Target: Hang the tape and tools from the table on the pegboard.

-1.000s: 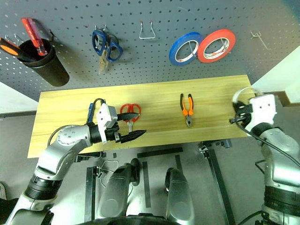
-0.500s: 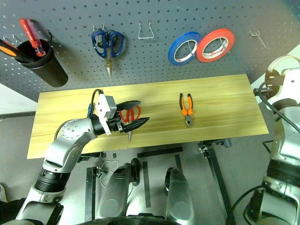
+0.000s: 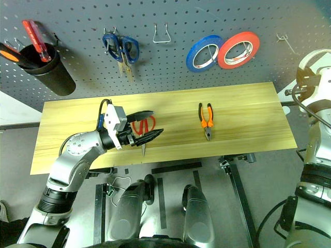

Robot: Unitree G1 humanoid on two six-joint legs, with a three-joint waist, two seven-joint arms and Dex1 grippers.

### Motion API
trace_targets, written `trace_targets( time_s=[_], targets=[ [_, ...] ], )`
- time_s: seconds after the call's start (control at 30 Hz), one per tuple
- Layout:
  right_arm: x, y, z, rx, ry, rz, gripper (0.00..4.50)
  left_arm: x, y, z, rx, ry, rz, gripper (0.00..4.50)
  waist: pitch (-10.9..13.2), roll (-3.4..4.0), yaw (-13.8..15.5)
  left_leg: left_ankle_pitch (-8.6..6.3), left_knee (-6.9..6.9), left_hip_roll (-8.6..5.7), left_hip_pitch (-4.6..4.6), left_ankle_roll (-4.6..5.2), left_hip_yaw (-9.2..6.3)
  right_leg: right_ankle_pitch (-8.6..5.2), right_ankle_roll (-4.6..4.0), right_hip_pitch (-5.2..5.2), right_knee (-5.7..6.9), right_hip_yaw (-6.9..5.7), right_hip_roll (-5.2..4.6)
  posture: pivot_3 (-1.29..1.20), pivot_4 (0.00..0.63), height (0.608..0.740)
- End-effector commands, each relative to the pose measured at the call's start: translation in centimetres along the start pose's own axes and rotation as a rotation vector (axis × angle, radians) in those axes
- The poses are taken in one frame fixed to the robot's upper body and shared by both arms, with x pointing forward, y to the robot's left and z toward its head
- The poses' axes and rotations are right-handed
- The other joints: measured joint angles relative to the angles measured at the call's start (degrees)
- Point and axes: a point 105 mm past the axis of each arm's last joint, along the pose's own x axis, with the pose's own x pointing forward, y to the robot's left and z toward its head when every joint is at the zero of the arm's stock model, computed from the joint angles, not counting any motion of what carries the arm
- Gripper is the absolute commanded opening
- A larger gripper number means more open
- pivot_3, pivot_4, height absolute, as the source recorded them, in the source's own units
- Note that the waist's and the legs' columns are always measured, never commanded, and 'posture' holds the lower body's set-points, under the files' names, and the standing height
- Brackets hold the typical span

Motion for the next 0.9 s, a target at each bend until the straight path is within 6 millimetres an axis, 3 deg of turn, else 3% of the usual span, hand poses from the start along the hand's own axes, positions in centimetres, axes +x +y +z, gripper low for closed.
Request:
trace_targets(
  time_s=[0.03,0.9],
  targets=[
    [-0.3,0.4,3.5,0.019,-0.124,0.044,0.04,-0.3,0.0,0.6,0.021,-0.032,0.006,3.64,0.0,0.00,-0.1,0.00,0.01,0.01,0.00,0.00,-0.01,0.00,0.00,0.00,0.01,0.00,0.00,0.05,0.329,0.717],
    [4.5,3.3,1.5,0.099,-0.113,0.131,0.04,-0.8,0.2,1.7,0.043,-0.037,0.021,3.64,0.0,-0.01,0.0,0.01,0.08,0.01,0.00,0.00,-0.03,0.01,-0.01,0.00,0.09,-0.01,0.01,0.09,0.352,0.717]
  ],
)
